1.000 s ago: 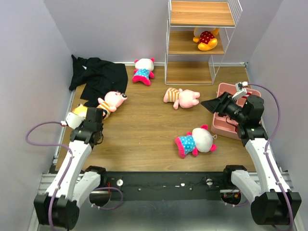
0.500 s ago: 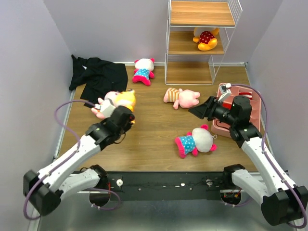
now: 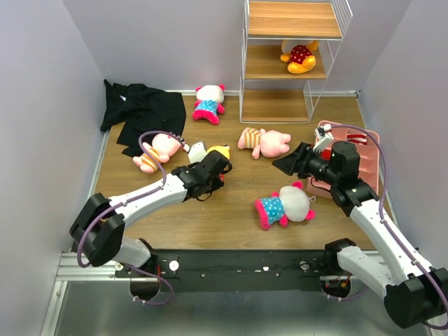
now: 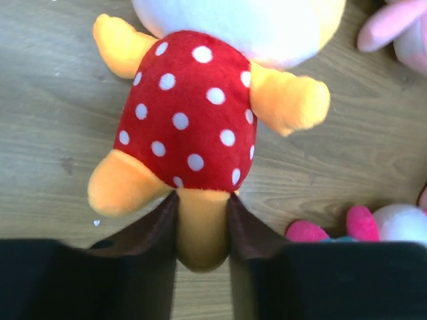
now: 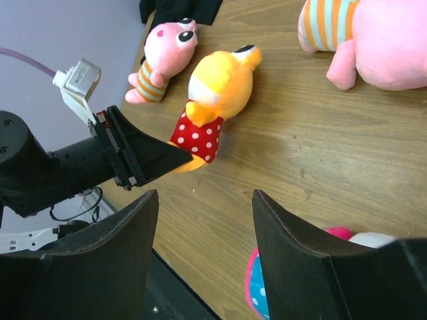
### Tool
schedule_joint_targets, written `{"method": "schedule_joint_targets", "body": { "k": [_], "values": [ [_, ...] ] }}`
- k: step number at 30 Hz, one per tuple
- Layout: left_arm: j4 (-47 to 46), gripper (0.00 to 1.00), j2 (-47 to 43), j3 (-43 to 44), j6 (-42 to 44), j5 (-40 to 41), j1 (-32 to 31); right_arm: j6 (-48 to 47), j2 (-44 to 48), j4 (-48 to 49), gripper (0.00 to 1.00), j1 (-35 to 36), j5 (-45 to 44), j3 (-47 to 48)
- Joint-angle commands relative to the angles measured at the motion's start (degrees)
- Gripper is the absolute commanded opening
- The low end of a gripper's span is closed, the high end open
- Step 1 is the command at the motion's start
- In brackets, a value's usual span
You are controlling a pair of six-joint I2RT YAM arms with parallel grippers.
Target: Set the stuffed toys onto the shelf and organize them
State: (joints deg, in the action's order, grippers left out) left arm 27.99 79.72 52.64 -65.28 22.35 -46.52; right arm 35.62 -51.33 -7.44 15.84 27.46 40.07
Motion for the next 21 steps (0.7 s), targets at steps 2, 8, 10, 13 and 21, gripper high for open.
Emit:
{"method": "schedule_joint_targets", "body": {
  "k": [2, 8, 10, 13, 21],
  "values": [
    [-4.26, 0.54, 3.94, 6.14, 7.0, -6.61, -0.06, -0.64, 0.0, -2.14, 0.65, 2.61, -5.4, -0.79],
    [-0.57, 0.87, 6.76, 14.74, 13.85, -12.59, 1.61, 0.68, -2.01, -2.4, 0.63, 6.91, -8.47, -0.35],
    [0.14, 0.96, 6.41, 17.22, 17.44, -15.73, 3.62, 1.47, -2.81, -2.23, 0.63, 8.59, -10.75, 0.0],
    [0.14, 0.99, 5.71, 20.83, 19.3, -21.19, 9.59, 4.36, -5.26, -1.79, 0.62, 13.24, -15.92, 0.35],
    [-1.45, 0.99, -0.87, 21.1, 30.36, -23.52, 23.14, 11.31, -14.22, 3.48, 0.61, 22.31, -22.54, 0.79]
  ]
}}
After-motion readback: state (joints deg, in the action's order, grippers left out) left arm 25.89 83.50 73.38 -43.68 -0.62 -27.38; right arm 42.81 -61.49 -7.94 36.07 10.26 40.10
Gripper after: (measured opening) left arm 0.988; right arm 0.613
